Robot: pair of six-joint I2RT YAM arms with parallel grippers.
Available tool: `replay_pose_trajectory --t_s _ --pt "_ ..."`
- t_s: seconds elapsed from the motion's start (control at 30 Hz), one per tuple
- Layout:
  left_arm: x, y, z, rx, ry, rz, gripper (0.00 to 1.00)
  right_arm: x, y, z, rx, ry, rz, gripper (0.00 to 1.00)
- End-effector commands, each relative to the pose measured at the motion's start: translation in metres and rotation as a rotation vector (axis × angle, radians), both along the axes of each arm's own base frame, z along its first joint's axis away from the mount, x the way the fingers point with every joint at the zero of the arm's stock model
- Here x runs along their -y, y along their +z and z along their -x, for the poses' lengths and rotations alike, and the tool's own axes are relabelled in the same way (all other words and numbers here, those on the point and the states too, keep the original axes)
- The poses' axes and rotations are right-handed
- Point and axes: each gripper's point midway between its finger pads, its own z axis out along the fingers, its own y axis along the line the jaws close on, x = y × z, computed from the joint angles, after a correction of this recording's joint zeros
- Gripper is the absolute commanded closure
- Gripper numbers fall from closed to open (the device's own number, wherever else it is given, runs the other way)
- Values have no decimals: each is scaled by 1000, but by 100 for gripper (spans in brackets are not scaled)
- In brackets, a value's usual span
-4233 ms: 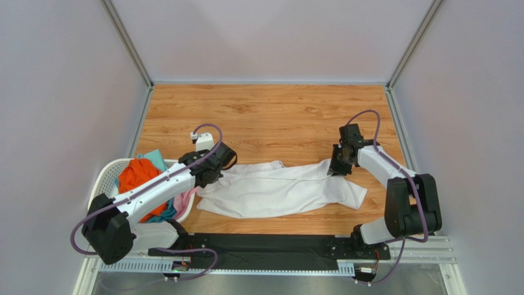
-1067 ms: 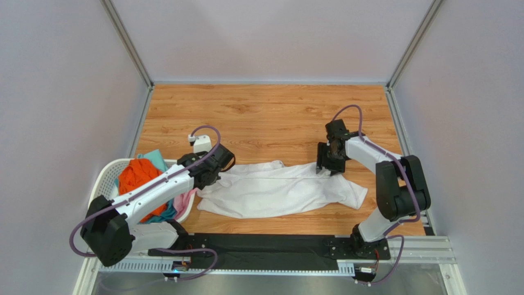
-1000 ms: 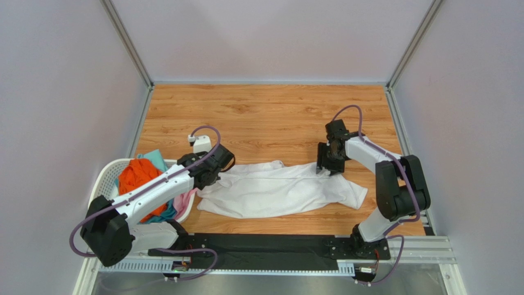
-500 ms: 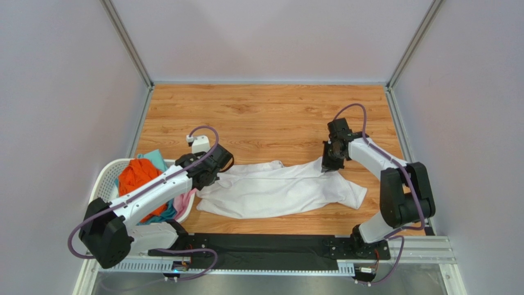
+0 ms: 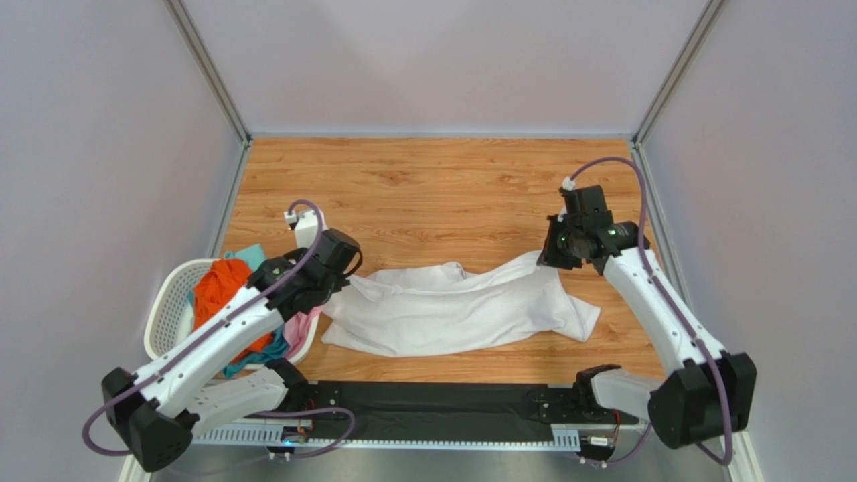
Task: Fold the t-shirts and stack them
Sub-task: Flatten the tshirt out
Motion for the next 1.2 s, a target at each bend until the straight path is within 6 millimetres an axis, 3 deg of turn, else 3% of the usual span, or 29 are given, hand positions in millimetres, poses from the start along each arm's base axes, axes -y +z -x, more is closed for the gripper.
replay_pose_trajectory --t_s 0.0,0.07,0.1,0.13,0.17,0.2,0.23,0.3,0.33,0.37,0.4,0.43,0.47,0.5,0.57,0.7,0.83,0.97,1.07,1.17 --pt "2 79 -6 205 -62 114 100 -2 81 5 205 22 -58 100" --pt "1 107 -4 278 -84 156 100 -4 103 6 257 30 -79 100" --pt "2 122 -3 317 -106 179 100 -2 125 13 320 35 -94 100" --pt "4 153 0 394 -154 224 100 -3 150 15 388 43 -112 100" --pt "4 170 3 432 -176 249 100 -3 168 19 433 45 -123 100" --pt "6 202 9 506 -211 310 100 0 185 28 477 46 -132 100" --pt "6 220 13 543 -235 327 100 1 217 34 556 47 -149 100" --pt "5 253 23 615 -294 356 100 4 243 48 616 53 -164 100" --pt "5 287 35 686 -338 410 100 6 276 60 702 62 -182 100" --pt "4 303 41 725 -372 420 100 7 289 67 733 62 -191 100" --pt "0 332 53 794 -399 459 100 9 301 76 757 65 -198 100" --pt "6 345 61 813 -455 485 100 9 313 84 788 76 -208 100" --pt "6 357 68 839 -484 500 100 12 339 98 859 86 -225 100" --pt "3 378 77 887 -514 515 100 13 348 106 880 91 -232 100" --pt "6 396 90 924 -579 546 100 15 377 129 964 108 -258 100" --pt "8 440 117 1017 -697 588 100 17 412 155 1067 126 -300 100" --pt "4 461 124 1066 -710 594 100 15 421 162 1085 146 -319 100" --pt "2 473 116 1093 -679 568 100 20 423 155 1094 118 -293 100" --pt "6 478 91 1089 -627 507 100 27 413 133 1050 50 -253 100" --pt "15 462 46 1023 -523 405 100 35 380 91 942 -46 -171 100"
